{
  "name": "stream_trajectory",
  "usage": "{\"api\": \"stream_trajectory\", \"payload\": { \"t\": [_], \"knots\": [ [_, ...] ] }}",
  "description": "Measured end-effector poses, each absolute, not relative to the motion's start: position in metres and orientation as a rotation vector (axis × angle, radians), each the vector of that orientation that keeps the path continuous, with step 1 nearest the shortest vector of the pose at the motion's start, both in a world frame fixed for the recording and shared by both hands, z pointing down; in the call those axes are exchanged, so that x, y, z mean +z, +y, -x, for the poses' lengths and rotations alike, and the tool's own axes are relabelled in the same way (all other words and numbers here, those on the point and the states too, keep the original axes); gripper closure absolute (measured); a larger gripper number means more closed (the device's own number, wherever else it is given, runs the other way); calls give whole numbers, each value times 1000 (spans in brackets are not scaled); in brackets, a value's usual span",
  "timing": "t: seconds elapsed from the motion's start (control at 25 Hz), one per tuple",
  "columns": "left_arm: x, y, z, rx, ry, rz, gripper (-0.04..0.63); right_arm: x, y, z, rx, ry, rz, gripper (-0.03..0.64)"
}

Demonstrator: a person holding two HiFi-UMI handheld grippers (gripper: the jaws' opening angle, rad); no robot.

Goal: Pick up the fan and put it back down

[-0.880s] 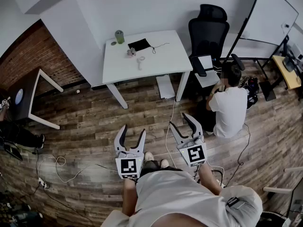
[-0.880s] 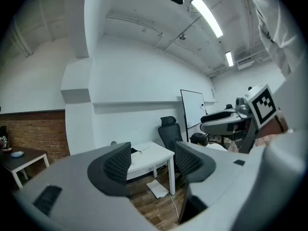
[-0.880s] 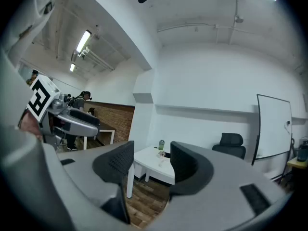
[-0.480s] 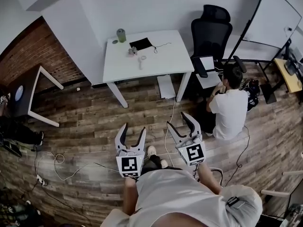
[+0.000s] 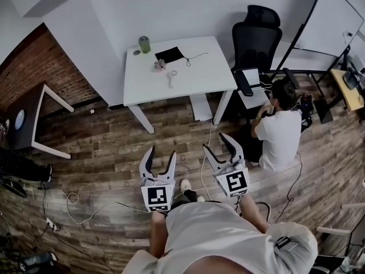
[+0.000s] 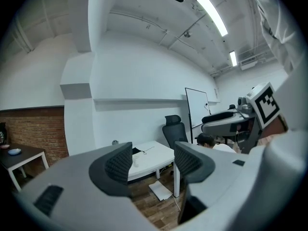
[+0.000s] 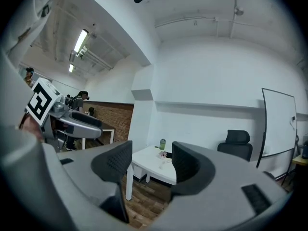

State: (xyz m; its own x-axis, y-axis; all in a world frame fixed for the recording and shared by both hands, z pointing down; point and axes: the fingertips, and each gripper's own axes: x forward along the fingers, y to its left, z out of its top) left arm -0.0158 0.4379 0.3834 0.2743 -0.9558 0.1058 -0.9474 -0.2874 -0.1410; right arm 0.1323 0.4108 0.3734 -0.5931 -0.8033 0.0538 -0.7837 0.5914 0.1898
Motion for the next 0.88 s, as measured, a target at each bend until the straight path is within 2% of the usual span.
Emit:
{"api": "stream_trajectory", "payload": {
  "t": [0.88],
  "knots": [
    [385, 322, 76, -238, 1760, 2502, 341, 378, 303, -72, -224, -2617, -1420, 364]
  ]
}}
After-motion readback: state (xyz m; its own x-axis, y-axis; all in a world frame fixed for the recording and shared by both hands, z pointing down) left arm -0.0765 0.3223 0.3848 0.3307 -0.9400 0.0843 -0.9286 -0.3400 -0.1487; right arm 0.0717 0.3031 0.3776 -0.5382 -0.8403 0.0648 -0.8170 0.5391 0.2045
